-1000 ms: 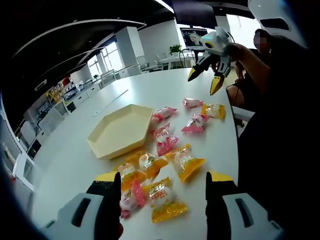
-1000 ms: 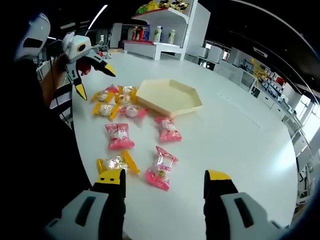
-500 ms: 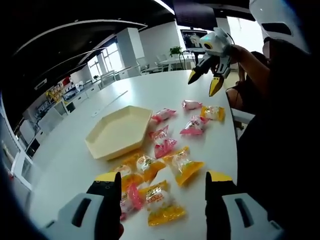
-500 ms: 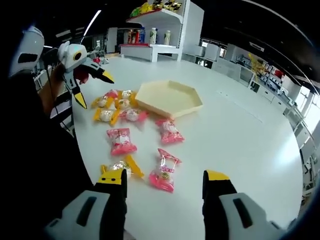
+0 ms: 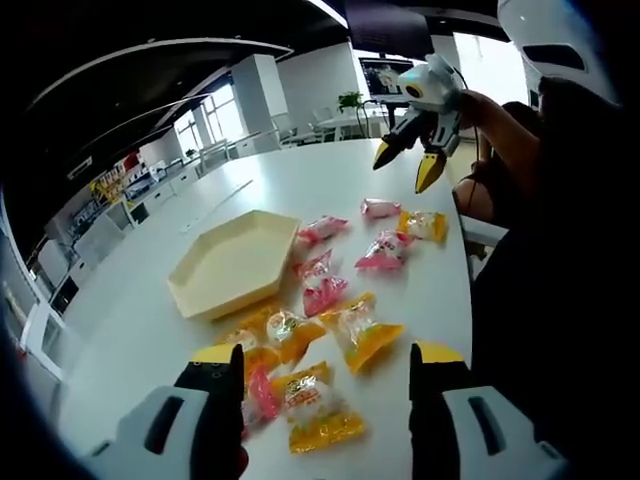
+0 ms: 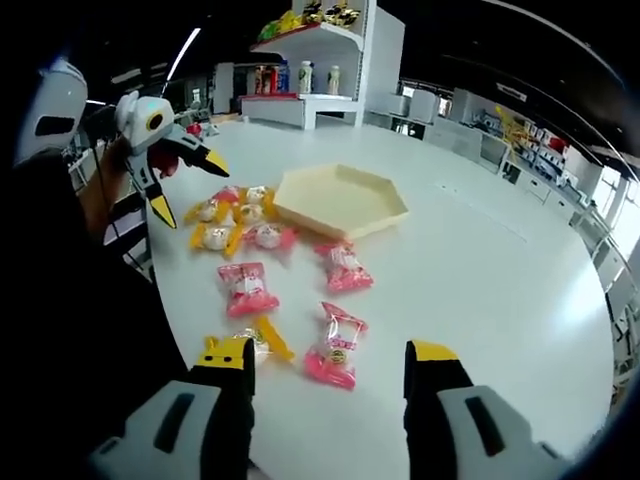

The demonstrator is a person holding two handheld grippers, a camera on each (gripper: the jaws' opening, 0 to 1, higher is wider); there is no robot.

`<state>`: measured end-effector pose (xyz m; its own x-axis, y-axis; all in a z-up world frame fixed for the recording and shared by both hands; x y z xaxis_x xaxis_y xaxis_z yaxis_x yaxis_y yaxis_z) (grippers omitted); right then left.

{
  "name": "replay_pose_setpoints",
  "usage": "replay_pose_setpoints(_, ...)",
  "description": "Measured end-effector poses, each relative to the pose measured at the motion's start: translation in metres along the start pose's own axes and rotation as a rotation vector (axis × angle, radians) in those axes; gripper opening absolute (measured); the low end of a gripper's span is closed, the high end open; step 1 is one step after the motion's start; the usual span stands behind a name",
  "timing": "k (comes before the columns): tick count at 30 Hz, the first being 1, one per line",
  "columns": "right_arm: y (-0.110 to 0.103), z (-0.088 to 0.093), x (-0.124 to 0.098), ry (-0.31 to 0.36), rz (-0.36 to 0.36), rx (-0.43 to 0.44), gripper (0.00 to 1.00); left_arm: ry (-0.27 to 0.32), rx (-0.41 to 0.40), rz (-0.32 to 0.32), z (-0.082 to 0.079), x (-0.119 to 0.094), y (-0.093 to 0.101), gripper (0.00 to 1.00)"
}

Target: Pick up the marshmallows scattered on the table and place them into the bowl on the table

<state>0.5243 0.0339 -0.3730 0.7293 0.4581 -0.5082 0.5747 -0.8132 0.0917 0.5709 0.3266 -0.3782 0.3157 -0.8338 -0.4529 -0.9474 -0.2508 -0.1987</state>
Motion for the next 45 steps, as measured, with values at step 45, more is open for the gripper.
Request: replay_pose_setpoints(45, 0.005, 0.009, 0.007, -0.011, 0.018, -0.003, 0.60, 0.004, 0.014, -0.001, -0.014, -0.001, 0.005, 0.65)
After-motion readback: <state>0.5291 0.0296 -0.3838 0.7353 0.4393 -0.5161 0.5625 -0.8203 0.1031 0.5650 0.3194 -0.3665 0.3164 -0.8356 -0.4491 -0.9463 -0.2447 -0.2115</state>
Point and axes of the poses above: the point that each gripper's makers call its tool centre point, and the gripper's own axes: x roughly forward along the fingers, y roughly to its right, z roughly out of its underside, the point moved 5 cm from there along -x, roughly backward along the fingers, and after that the axes turned 9 degrees about y, right-handed, at the moved point
